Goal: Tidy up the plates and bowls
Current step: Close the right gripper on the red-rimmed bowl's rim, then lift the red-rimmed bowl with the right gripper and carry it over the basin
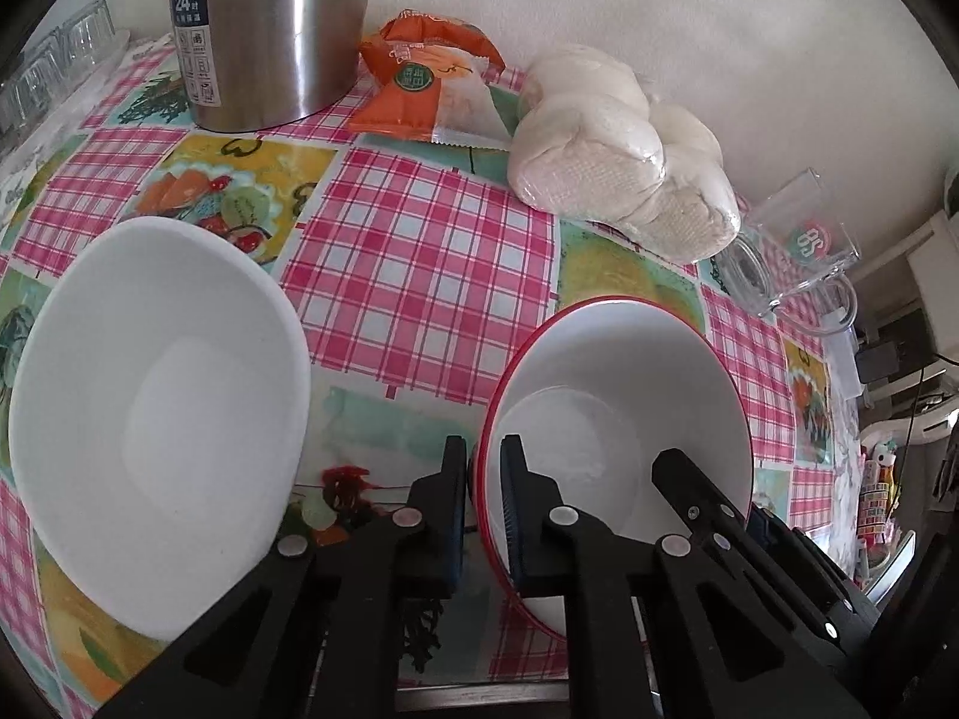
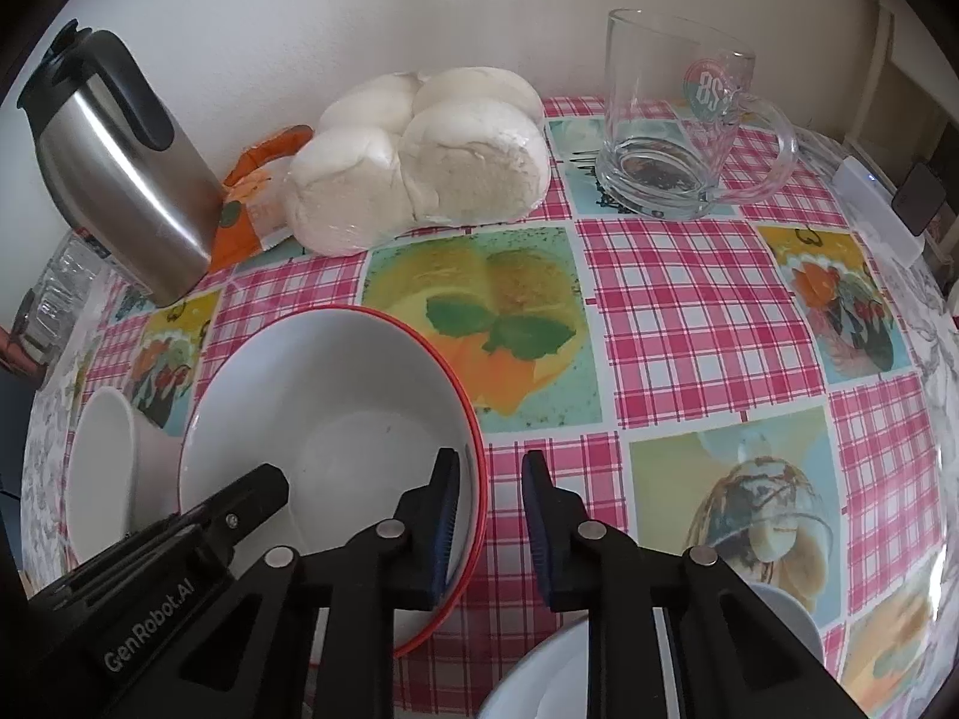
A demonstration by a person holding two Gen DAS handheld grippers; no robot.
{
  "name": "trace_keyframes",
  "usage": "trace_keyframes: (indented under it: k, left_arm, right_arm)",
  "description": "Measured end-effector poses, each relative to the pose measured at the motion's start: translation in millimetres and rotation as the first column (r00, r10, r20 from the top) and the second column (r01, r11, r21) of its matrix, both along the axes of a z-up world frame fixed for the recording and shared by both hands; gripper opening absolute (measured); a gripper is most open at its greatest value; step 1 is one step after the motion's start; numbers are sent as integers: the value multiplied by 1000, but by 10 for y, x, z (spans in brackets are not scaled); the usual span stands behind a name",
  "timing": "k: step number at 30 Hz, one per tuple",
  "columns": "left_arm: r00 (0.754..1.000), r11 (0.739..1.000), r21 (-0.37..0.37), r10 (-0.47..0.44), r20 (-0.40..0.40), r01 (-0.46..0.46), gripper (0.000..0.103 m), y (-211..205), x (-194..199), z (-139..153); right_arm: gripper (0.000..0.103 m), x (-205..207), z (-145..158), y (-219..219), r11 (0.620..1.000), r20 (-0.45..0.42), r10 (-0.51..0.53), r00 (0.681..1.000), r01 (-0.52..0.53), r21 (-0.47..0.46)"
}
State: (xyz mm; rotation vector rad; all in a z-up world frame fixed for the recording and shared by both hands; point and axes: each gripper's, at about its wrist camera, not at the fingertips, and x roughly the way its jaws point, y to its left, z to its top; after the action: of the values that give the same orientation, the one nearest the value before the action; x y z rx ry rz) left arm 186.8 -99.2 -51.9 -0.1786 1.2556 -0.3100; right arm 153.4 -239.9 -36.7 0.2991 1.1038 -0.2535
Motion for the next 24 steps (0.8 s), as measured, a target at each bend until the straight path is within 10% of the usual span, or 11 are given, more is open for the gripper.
trace_keyframes:
  k: [24]
  left_arm:
    - [985,999,-3,-46,165,47,11,-116,-321,703]
  right_arm:
    - [10,-540,526,-105,992,222,-103,970,82,100]
